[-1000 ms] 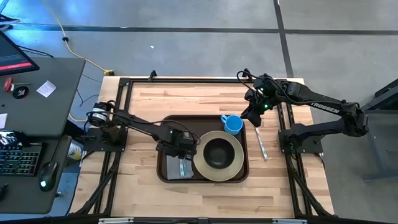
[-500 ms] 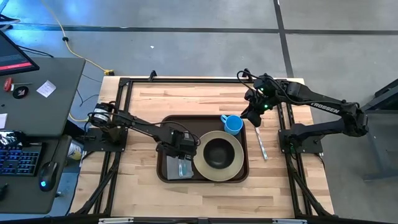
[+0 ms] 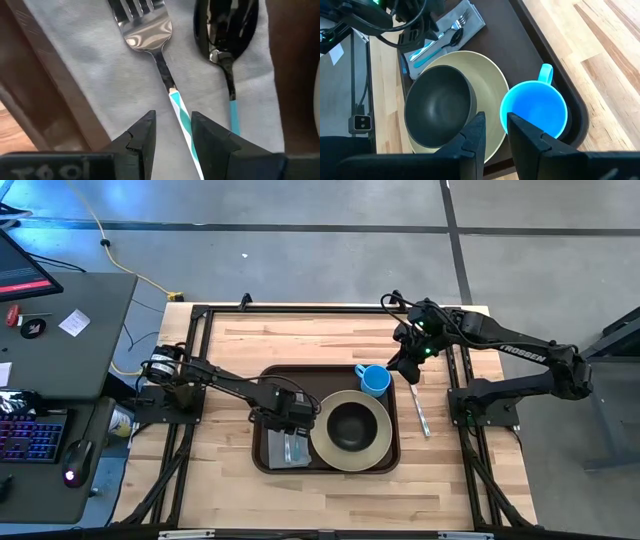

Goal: Set up tray
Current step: Put the blue patterned fork on the gray napkin to the left of the blue spoon

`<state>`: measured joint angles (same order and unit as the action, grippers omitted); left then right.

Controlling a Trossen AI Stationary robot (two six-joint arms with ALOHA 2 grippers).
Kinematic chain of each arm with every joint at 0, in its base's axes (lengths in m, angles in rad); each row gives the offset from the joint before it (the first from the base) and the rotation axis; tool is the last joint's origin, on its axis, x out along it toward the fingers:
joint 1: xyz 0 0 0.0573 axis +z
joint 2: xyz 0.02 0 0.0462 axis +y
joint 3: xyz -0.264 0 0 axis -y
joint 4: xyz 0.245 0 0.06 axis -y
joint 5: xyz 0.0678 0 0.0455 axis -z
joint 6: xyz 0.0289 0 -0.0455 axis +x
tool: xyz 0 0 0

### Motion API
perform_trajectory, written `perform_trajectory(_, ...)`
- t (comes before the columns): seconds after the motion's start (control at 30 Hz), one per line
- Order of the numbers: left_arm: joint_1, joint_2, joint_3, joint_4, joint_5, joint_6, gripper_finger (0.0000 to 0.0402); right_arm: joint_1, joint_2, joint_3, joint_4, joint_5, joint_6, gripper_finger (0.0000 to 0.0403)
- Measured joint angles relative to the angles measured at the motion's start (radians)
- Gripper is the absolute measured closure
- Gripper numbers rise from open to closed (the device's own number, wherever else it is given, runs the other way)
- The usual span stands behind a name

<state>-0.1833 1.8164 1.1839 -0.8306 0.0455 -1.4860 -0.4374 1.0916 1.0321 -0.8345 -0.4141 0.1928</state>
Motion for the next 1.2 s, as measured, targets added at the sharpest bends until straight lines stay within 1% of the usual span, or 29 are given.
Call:
perform_trajectory(0.23,0.0,0.0,0.0,0.004,0.002,0.007,0.0245,0.0,0.0,0.0,0.0,0.0,0.0,0.0332)
perform_trajectory(0.5,0.0,0.0,0.0,0.008,0.056,0.016,0.0245,0.0,0.0,0.0,0.0,0.0,0.0,0.0332)
perform_trajectory(0.63,0.0,-0.001,0.0,-0.032,0.073,0.026,0.0245,0.0,0.0,0.0,0.0,0.0,0.001,0.0332)
perform_trajectory(0.8,0.0,-0.001,0.0,-0.073,0.074,0.083,0.0245,0.0,0.0,0.0,0.0,-0.001,0.005,0.0332)
perform_trajectory(0.97,0.0,-0.001,0.0,-0.038,0.08,0.087,0.0245,0.0,0.0,0.0,0.0,-0.003,0.008,0.0332)
perform_trajectory(1.07,0.0,-0.001,0.0,-0.01,0.102,0.068,0.0245,0.0,0.0,0.0,0.0,-0.003,0.008,0.0332)
perform_trajectory(1.2,0.0,-0.001,0.0,0.039,0.106,0.041,0.0245,0.0,0.0,0.0,0.0,-0.003,0.008,0.0332)
